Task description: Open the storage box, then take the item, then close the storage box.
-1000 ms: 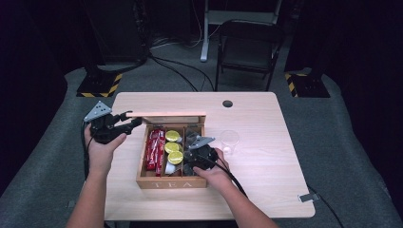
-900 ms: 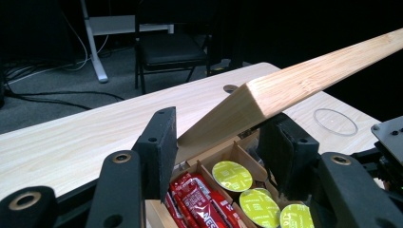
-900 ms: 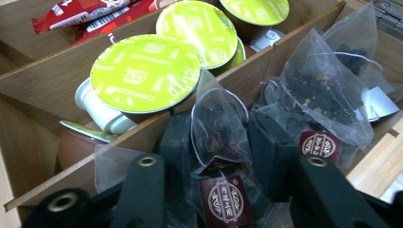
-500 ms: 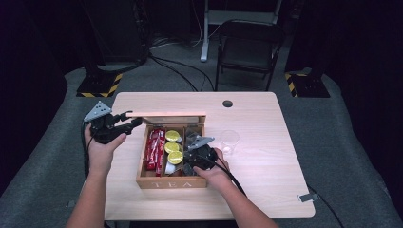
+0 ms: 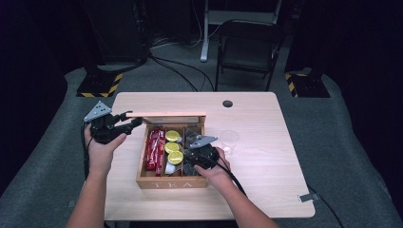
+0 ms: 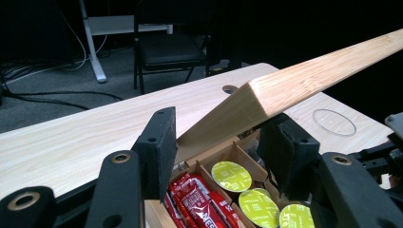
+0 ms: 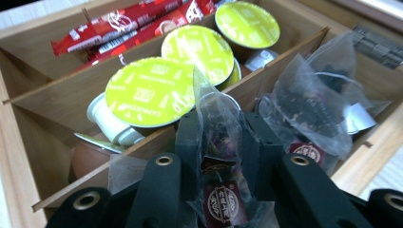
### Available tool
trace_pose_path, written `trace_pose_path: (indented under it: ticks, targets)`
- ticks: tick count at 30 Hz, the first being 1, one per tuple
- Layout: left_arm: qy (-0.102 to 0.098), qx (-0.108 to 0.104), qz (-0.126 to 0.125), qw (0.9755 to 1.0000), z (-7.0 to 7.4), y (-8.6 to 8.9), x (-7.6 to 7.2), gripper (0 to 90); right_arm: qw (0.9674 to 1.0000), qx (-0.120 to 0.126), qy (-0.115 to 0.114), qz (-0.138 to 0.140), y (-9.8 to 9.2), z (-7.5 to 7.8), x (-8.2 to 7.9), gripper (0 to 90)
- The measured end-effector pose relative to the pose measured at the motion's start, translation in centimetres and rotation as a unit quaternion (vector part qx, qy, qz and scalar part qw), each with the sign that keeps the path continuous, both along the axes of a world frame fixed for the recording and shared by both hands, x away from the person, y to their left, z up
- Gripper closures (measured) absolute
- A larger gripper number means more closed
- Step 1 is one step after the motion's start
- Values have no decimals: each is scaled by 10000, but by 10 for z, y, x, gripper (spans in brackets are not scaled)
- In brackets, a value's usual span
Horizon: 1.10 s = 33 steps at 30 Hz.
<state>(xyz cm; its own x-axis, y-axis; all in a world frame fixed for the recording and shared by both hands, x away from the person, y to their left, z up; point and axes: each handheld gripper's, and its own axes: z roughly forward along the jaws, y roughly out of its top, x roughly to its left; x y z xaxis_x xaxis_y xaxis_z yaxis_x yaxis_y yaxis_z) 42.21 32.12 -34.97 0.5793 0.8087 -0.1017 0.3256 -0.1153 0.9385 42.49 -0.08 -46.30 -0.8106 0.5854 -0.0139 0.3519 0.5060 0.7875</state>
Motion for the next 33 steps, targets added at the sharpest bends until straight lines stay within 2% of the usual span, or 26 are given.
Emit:
trace_pose_path:
  ticks: [3, 4, 11, 12, 13, 15, 16, 33]
  targets:
    - [2, 4, 4, 10000, 0, 0, 0, 478, 9999, 115, 12, -53, -3, 4, -2, 705]
    - [2, 6, 6, 10000, 0, 0, 0, 479, 9999, 117, -57, 10, -4, 6, -1, 706]
    - [11, -1, -5, 10000, 0, 0, 0, 477, 9996, 263, 3, -111, -6, 15, -4, 711]
    - [10, 2, -3, 10000, 0, 0, 0, 477, 9996, 279, -31, -56, -7, 16, -3, 711]
    - [9, 5, -5, 10000, 0, 0, 0, 478, 9994, 338, 34, -87, -6, 17, -4, 711]
    - [12, -5, -7, 10000, 0, 0, 0, 477, 9995, 320, 54, -38, -6, 19, -4, 712]
    - [11, -4, -7, 10000, 0, 0, 0, 477, 9996, 254, 38, 79, -7, 20, -4, 712]
    - [4, -8, -5, 10000, -1, 0, 0, 476, 9990, 438, 26, -65, -15, 35, -7, 713]
